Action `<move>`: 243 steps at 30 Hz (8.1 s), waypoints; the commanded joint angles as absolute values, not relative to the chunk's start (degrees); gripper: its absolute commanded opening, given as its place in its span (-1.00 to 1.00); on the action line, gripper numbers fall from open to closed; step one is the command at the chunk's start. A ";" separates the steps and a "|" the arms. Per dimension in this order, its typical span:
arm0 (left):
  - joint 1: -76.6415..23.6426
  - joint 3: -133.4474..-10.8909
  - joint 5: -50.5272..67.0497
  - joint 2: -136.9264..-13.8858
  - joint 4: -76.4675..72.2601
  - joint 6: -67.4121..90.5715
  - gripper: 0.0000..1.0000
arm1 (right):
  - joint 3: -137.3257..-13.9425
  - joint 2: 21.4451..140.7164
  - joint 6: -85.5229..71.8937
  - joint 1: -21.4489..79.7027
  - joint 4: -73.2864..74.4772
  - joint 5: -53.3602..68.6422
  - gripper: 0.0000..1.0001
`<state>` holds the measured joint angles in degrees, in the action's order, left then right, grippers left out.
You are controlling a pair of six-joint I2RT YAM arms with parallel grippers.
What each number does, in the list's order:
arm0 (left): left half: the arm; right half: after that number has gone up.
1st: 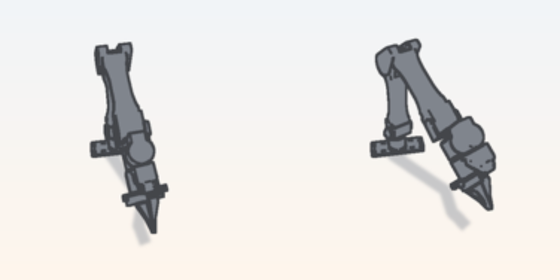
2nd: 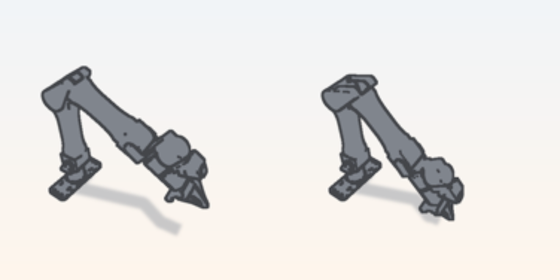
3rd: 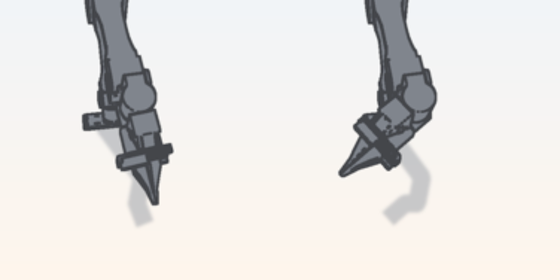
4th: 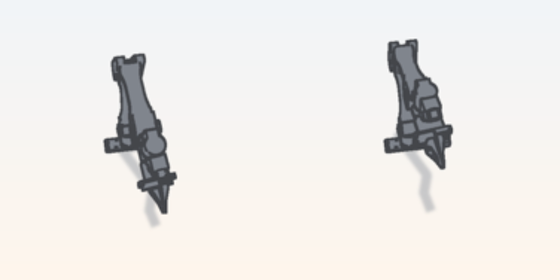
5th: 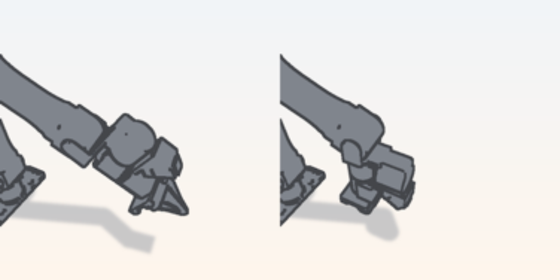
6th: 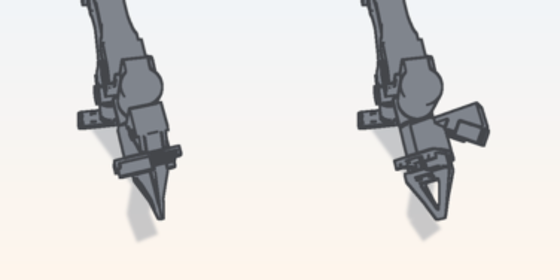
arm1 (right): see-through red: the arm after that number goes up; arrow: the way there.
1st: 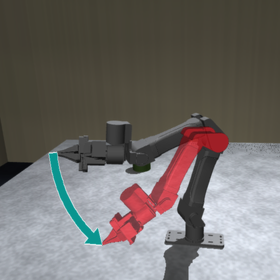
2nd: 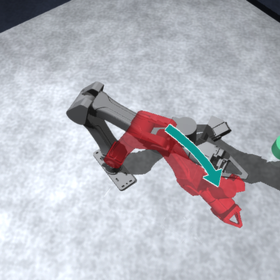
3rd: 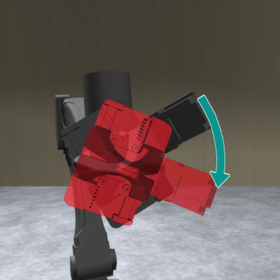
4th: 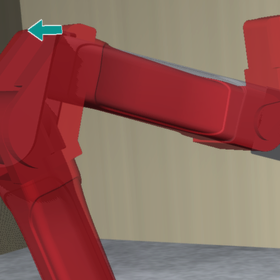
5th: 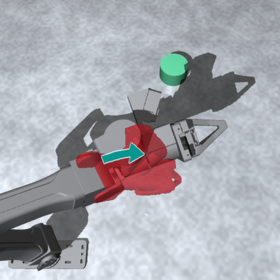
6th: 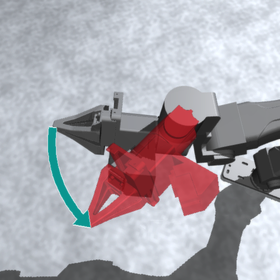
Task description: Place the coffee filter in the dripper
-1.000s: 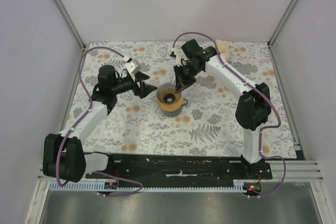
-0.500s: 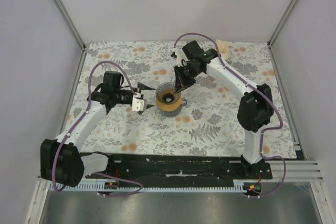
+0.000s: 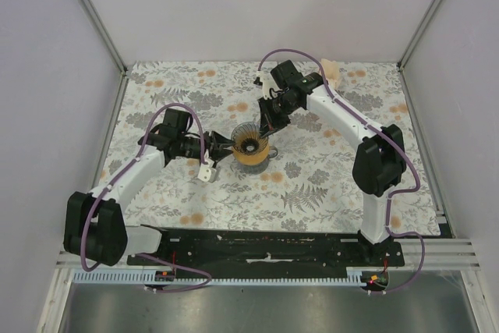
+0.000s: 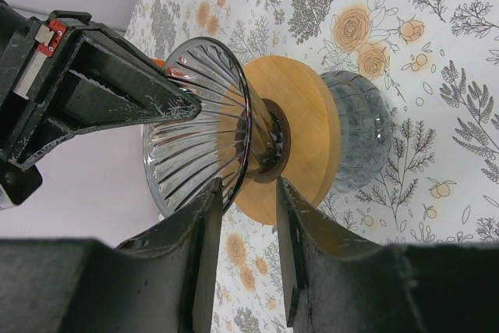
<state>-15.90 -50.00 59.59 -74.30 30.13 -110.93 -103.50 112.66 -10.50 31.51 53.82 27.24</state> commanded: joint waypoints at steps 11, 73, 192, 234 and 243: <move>-16.17 -50.80 56.34 -78.84 23.12 -120.93 -0.72 | -104.94 115.84 -8.44 31.73 55.81 25.75 -1.00; -14.94 -49.39 56.25 -77.08 31.38 -116.02 0.28 | -109.95 110.13 -7.48 32.08 55.72 20.48 0.31; -16.00 -61.52 40.26 -71.90 -34.91 5.48 0.66 | -95.36 84.81 24.87 41.57 19.95 0.71 -1.00; -16.44 -61.26 41.40 -69.87 -14.06 -25.84 -0.23 | -97.99 89.65 25.75 47.64 13.45 -0.35 -1.00; -16.35 -60.47 38.68 -69.35 -15.63 -24.53 -0.96 | -97.03 89.56 24.79 47.55 13.18 -1.49 -1.00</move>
<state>-16.10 -60.77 38.72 -70.81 -13.37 -25.23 -94.89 89.82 26.02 47.42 17.98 -1.74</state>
